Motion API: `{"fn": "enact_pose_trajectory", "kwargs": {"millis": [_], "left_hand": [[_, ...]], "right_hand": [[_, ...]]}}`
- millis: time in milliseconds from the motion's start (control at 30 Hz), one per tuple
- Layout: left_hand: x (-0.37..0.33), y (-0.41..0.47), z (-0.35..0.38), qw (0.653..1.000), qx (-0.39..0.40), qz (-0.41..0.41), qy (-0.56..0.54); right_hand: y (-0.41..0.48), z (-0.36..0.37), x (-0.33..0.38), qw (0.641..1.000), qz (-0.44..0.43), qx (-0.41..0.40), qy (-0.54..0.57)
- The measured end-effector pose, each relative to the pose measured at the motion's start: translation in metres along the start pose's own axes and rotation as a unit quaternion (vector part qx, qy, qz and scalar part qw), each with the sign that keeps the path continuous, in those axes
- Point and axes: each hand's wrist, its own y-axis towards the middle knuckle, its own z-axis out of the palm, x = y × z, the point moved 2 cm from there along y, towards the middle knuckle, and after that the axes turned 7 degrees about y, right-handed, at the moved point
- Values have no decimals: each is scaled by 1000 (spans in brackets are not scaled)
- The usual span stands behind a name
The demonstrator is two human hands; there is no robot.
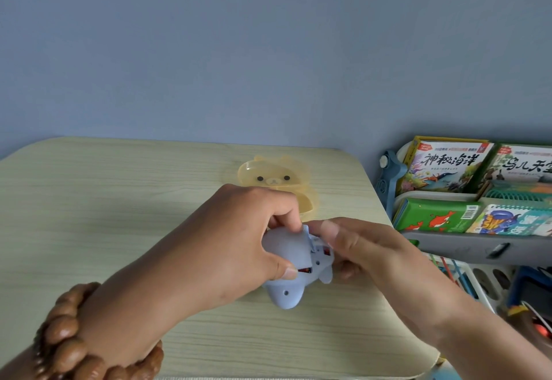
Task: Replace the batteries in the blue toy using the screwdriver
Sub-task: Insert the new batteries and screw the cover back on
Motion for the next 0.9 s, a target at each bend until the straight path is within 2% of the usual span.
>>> {"fn": "enact_pose_trajectory", "kwargs": {"millis": [100,433,800,900], "left_hand": [[1,0,0,1000,-1,9,0],[7,-4,1,997,-8,68,30],[27,-12,11,987,-28,153,35],[29,-15,16,987,-32,160,13]], "right_hand": [[3,0,3,999,8,-11,49],[4,3,-3,998,-12,-3,55],[8,0,-7,999,-13,3,31],[8,0,-6,999,-31,-20,-27]]}}
